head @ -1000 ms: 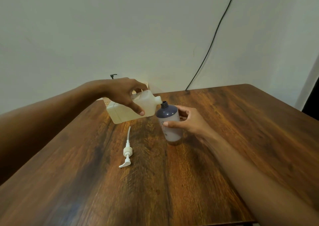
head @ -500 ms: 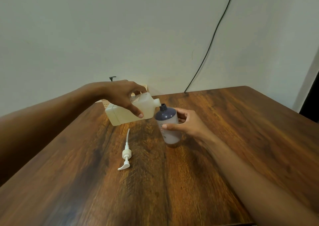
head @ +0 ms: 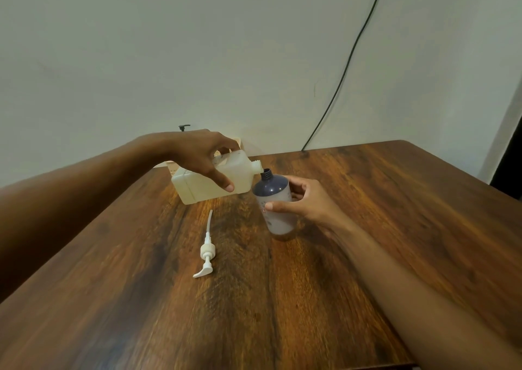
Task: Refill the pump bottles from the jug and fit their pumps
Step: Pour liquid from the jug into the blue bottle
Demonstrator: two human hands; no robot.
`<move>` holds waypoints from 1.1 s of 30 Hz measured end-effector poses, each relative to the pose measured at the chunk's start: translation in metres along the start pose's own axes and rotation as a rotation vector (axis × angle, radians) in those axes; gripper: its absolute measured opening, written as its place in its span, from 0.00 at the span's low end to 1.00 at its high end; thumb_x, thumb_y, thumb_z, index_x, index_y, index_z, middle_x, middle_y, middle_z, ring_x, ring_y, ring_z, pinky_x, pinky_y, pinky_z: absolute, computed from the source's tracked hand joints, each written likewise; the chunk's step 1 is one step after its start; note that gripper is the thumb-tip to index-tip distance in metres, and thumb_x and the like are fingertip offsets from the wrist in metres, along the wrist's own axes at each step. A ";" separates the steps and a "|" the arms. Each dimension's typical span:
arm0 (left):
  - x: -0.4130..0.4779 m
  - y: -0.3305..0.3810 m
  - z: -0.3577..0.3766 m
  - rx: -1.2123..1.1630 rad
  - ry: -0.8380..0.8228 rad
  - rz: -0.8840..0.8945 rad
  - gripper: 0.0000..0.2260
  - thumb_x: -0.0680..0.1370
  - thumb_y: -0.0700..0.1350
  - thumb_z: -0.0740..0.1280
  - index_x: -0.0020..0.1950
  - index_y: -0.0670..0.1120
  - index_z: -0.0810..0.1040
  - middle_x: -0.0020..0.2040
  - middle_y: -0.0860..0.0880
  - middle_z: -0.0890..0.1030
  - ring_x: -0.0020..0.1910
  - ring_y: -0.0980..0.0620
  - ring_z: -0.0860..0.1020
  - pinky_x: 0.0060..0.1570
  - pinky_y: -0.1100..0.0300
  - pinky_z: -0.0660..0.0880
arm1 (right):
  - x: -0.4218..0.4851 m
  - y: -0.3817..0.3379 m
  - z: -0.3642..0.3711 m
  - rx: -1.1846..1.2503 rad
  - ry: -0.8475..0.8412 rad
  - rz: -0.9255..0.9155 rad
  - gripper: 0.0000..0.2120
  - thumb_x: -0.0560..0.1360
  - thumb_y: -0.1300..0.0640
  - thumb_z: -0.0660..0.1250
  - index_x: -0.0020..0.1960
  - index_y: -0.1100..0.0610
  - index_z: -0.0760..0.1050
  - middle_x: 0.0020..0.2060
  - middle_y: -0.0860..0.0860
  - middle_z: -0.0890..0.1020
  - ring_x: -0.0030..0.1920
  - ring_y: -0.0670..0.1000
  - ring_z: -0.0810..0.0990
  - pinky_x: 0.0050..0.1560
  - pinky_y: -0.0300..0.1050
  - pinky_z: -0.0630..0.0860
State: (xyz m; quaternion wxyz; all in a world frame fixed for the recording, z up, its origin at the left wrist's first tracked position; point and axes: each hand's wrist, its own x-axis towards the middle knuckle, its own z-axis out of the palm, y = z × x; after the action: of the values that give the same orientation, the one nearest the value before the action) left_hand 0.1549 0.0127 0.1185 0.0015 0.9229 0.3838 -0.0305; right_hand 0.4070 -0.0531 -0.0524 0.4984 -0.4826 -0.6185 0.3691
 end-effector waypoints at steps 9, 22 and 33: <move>-0.003 0.002 0.002 -0.021 0.007 -0.020 0.36 0.72 0.59 0.78 0.75 0.50 0.70 0.68 0.50 0.78 0.60 0.50 0.77 0.58 0.56 0.77 | 0.000 -0.006 -0.002 0.000 -0.005 -0.011 0.32 0.62 0.42 0.87 0.63 0.36 0.81 0.59 0.35 0.86 0.59 0.39 0.84 0.60 0.46 0.80; -0.027 -0.013 0.028 -0.383 0.263 -0.016 0.32 0.71 0.59 0.78 0.70 0.52 0.72 0.68 0.51 0.77 0.65 0.47 0.78 0.60 0.45 0.81 | -0.001 -0.029 -0.005 0.031 0.051 -0.069 0.33 0.64 0.49 0.88 0.68 0.48 0.83 0.59 0.42 0.88 0.60 0.44 0.86 0.60 0.43 0.83; -0.047 -0.021 0.084 -0.971 0.505 -0.054 0.38 0.66 0.67 0.78 0.72 0.58 0.72 0.66 0.56 0.80 0.63 0.51 0.81 0.58 0.47 0.83 | -0.003 -0.056 0.004 0.177 0.085 -0.107 0.32 0.63 0.51 0.86 0.66 0.48 0.82 0.60 0.45 0.89 0.61 0.46 0.87 0.55 0.41 0.85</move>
State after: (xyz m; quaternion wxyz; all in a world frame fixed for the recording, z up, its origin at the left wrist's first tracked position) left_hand 0.1021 -0.0075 0.0373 0.3344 0.7848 0.3655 0.3724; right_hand 0.3903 -0.0703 -0.0011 0.5840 -0.4182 -0.5865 0.3742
